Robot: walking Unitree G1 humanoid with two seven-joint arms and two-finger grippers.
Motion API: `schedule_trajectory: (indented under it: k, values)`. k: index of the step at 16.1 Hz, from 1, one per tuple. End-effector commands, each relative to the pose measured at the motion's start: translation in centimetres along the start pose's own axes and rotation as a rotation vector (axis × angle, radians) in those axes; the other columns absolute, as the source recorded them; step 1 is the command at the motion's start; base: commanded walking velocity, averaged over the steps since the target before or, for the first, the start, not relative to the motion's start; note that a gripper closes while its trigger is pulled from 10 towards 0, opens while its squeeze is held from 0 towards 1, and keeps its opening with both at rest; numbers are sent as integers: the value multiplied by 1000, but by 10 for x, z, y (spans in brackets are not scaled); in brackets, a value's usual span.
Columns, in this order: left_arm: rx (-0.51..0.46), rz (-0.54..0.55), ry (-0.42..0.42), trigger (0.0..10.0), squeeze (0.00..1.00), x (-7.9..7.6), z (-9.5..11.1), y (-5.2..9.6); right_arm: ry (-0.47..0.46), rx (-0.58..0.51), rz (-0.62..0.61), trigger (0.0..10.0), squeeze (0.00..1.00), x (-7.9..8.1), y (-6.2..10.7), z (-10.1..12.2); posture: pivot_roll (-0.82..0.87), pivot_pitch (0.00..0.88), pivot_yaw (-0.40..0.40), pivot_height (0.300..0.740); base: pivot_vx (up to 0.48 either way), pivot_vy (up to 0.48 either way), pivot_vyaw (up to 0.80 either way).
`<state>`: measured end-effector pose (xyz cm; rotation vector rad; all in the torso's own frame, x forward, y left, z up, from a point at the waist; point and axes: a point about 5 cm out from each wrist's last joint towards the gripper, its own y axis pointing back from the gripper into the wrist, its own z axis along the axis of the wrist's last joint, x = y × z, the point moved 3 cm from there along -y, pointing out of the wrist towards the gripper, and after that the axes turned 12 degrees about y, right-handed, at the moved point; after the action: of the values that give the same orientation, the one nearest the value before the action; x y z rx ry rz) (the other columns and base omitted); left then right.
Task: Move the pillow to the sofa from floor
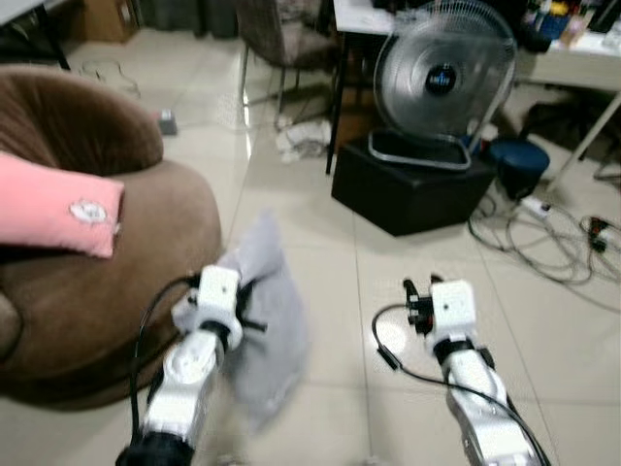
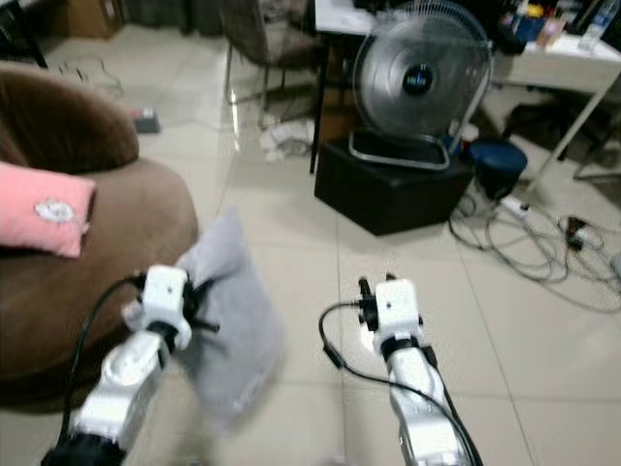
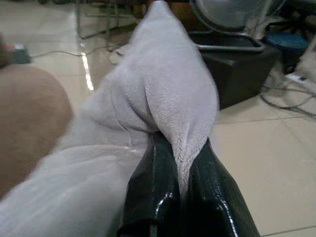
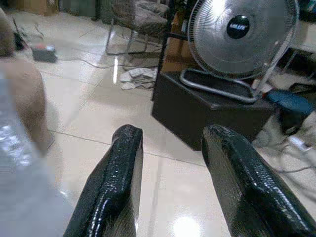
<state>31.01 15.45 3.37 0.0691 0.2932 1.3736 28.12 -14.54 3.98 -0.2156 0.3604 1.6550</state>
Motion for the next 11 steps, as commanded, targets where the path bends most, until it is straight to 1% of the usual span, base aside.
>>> schedule_trajectory:
  k: [1,2,3,5,6,7,9,11]
  values:
    - [-62,-3,-30,0,0,1,19,-8,-2,-4,-3,10000,0,5,1,3,31,37,40,740,0,0,0]
    - [-52,-30,-40,0,0,-3,22,-15,-4,-14,-37,10000,0,1,2,6,0,42,72,740,0,0,0]
    - [-54,-49,-46,0,0,-6,24,-17,-11,-6,-54,10000,0,-1,4,4,-18,40,82,740,0,0,0]
    - [-58,-70,-51,0,0,-10,26,-21,-11,10,-65,10000,0,-2,10,0,-37,39,82,740,0,0,0]
    - [-56,-70,-36,0,0,-11,26,-22,-6,14,-63,10000,0,-2,11,-2,-46,37,81,740,0,0,0]
    - [-54,-78,-6,0,0,-15,25,-26,12,23,-62,10000,0,-4,15,-5,-55,30,75,740,469,0,0]
    - [-53,-76,12,0,0,-18,22,-27,24,31,-62,10000,0,-8,16,-8,-50,26,58,740,465,0,0]
    - [-43,-69,0,0,0,-17,21,-28,28,34,-59,10000,0,-8,16,-8,-49,23,53,740,465,0,0]
